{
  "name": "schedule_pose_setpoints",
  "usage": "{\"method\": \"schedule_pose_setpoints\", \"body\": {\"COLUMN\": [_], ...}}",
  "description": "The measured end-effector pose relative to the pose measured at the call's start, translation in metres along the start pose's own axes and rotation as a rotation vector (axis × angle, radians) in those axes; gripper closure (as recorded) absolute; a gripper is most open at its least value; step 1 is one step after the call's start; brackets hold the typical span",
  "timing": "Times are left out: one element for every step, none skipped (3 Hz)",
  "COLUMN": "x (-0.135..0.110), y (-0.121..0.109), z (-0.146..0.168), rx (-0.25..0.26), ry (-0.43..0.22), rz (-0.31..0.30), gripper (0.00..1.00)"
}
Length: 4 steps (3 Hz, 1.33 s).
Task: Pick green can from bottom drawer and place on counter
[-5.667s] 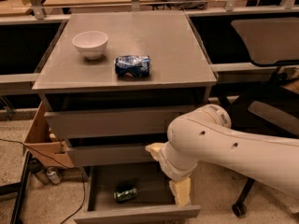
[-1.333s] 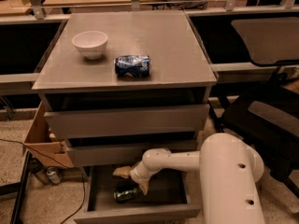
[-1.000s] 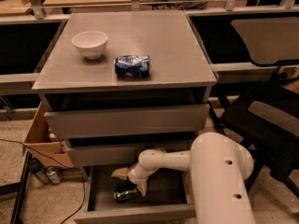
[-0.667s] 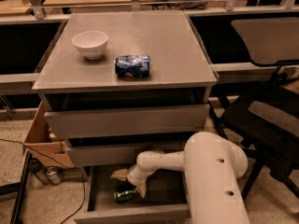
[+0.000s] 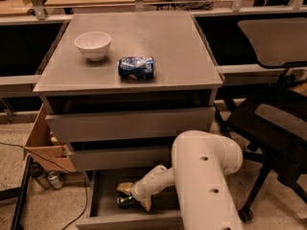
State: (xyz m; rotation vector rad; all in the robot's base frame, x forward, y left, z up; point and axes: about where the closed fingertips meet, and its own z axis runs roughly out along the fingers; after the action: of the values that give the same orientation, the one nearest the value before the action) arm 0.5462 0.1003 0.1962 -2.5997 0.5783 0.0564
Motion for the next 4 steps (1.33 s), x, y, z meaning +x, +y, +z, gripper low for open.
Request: {"method": "schedule_pose_setpoints", "body": {"x": [0.021,0.048,0.047,0.026], "y": [0.011,-0.002,-0.013,-0.02], "z": [0.018,0.025,0.037,0.05], "rx": [0.018,0.087,0.124,0.139], "ry": [0.064,0.119,0.147,0.15], "rz": [-0.015,-0.018,-0.048,-0.072], "gripper": [0.0,0.0,0.0,0.0]}}
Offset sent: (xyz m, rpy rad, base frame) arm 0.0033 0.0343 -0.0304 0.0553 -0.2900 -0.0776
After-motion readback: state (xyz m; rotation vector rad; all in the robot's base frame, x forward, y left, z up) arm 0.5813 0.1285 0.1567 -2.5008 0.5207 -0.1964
